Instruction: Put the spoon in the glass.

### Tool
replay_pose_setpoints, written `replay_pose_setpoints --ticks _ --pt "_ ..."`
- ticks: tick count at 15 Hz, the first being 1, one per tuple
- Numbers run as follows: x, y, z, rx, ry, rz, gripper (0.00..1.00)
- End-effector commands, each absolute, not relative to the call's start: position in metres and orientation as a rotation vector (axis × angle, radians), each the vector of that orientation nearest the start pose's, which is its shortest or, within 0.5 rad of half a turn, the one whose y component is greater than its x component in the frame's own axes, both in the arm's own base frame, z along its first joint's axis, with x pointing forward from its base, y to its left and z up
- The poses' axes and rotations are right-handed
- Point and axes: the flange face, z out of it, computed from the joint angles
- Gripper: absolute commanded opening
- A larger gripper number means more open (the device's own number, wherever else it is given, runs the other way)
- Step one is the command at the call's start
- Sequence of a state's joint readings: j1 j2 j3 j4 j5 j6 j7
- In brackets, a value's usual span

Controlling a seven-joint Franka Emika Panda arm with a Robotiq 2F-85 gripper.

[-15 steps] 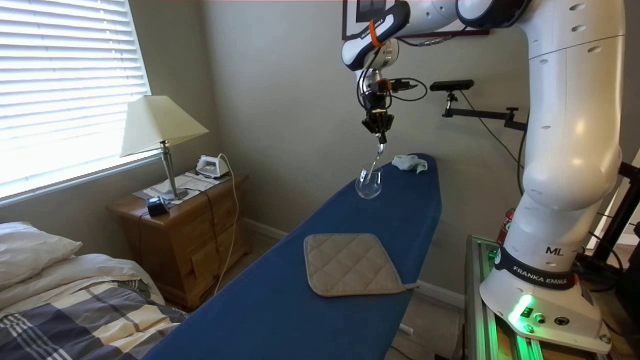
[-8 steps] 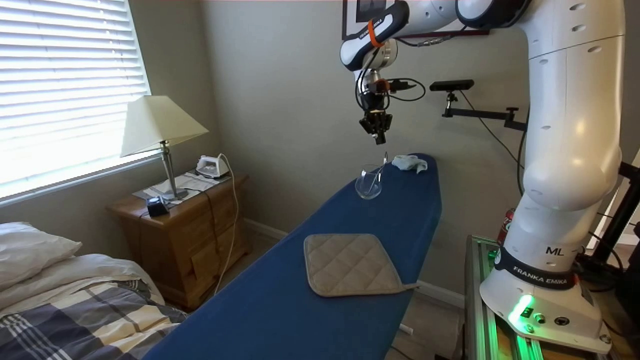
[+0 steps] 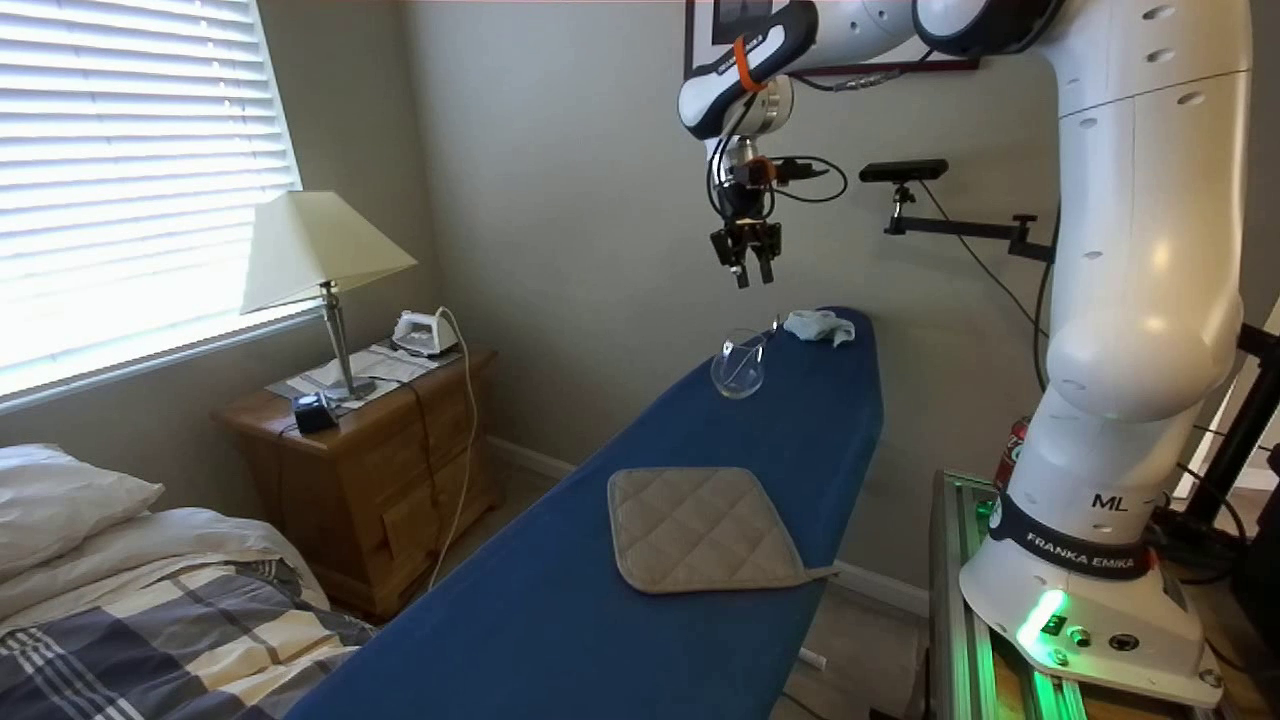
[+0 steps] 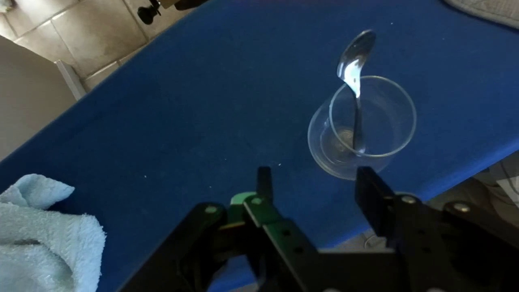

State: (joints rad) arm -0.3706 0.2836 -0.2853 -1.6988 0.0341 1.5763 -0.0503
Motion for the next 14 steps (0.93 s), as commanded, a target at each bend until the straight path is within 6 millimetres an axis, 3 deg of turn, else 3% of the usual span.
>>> replay_pose_setpoints --ticks 1,2,4,7,8,9,14 --pt "0.481 -0.338 0.426 -2.852 0.894 0.444 0.89" --pt "0.483 -0.336 0.431 -2.86 0.884 0.408 0.97" --pt "0.484 -0.33 0.44 -2.867 0.872 0.349 1.0" --pt "0.483 -0.32 0.452 -2.887 0.833 0.288 1.0" --pt "0.479 -0.32 0.45 -2.907 0.778 0.309 1.0" --pt "0.49 -0.327 0.449 -2.894 0.838 0.34 1.0" --pt "0.485 -0.324 0.449 -2.897 0.799 0.335 1.0"
